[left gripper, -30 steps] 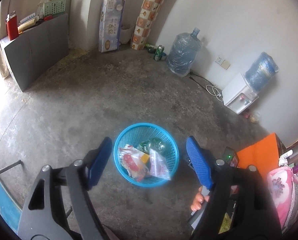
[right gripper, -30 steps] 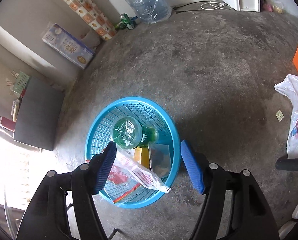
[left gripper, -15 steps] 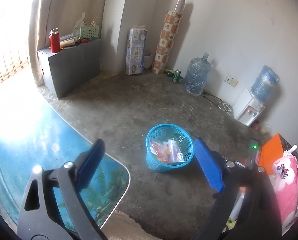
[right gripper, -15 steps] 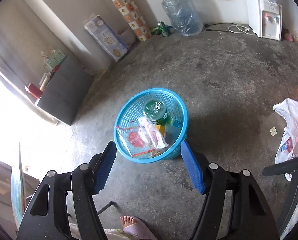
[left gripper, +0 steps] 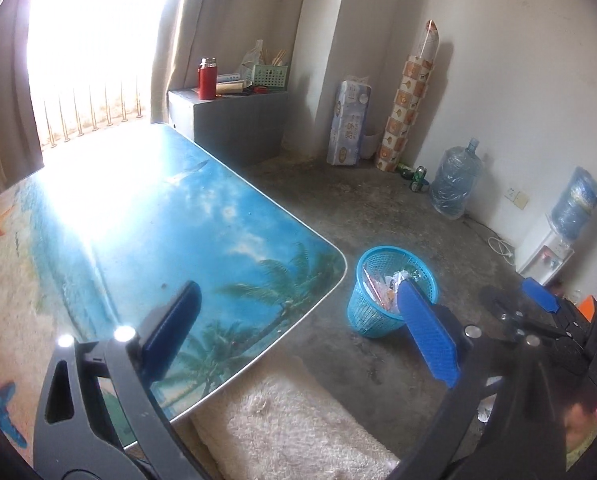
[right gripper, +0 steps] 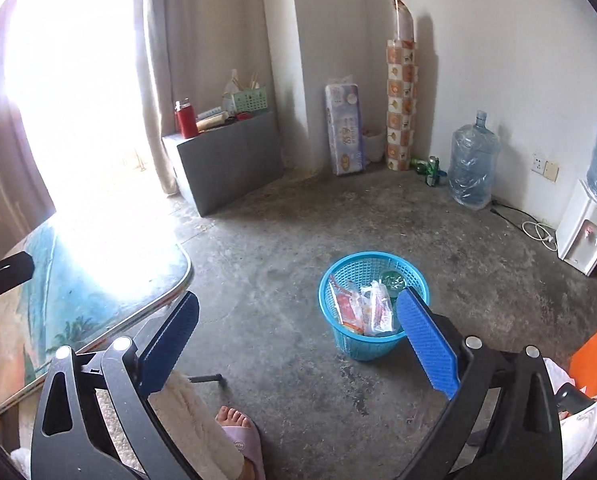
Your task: Collect trash
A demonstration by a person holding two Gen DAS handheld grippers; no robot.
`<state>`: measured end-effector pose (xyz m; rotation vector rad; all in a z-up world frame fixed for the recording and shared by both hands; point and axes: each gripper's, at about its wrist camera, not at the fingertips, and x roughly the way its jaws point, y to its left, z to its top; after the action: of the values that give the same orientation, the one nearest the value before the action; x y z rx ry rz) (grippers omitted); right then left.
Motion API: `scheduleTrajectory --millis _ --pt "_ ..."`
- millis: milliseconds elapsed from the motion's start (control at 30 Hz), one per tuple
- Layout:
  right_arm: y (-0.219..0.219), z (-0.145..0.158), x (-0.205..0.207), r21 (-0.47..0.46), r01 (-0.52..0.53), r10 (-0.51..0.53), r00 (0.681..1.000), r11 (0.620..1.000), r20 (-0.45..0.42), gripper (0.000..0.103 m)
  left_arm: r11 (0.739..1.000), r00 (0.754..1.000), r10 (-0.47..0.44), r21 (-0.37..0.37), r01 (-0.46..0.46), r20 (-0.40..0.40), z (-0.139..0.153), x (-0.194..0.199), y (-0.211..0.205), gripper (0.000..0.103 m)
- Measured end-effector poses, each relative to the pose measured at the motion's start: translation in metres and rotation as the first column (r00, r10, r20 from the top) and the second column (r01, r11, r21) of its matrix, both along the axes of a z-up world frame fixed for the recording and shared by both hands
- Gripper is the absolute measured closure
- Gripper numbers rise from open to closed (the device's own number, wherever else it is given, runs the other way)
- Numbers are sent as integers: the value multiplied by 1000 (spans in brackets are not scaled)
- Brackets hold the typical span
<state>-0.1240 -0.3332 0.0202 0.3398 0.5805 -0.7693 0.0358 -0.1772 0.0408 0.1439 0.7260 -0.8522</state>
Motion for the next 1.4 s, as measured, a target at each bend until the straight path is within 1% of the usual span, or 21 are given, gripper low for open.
scheduleTrajectory --millis 167,233,300,367,467,500,567,633,733,800,1000,1300,1400 --pt "40 2 7 16 -29 30 997 999 -71 7 997 996 79 16 -80 31 -4 -11 26 9" --pt "50 3 6 1 -16 16 996 1000 -91 7 993 992 107 33 -110 59 -4 -16 32 9" --pt "60 4 5 -27 0 -4 994 1000 -112 7 988 986 133 69 -141 101 -5 -22 37 9" --pt "66 3 2 -71 39 -47 991 997 -126 7 983 981 149 88 -160 124 -6 -25 39 9" --pt "77 4 -4 -130 94 -111 985 987 -131 7 981 976 174 63 -183 130 -3 -30 45 9" --pt "76 4 -4 -134 113 -133 980 984 -145 7 980 974 182 56 -191 133 -2 -32 45 9" --pt "75 2 -7 -113 148 -166 971 982 -170 7 977 970 198 58 -207 139 -1 -34 45 9" --pt "75 0 -7 -110 175 -194 961 978 -199 7 972 967 212 74 -224 139 0 -36 45 9" --pt "74 -1 -9 -136 210 -237 943 968 -235 7 968 968 214 106 -229 130 -2 -37 42 9" --pt "70 -2 -12 -134 226 -253 938 965 -237 7 963 967 224 124 -238 118 -4 -36 40 9" --pt "61 -5 -20 -72 271 -280 935 960 -219 7 952 966 239 171 -253 99 -11 -37 33 9" --pt "53 -6 -27 -43 312 -314 926 949 -209 7 951 973 220 208 -230 68 -18 -39 25 9" --pt "52 -7 -27 -42 318 -320 924 947 -211 7 953 975 212 208 -221 67 -18 -41 23 9"
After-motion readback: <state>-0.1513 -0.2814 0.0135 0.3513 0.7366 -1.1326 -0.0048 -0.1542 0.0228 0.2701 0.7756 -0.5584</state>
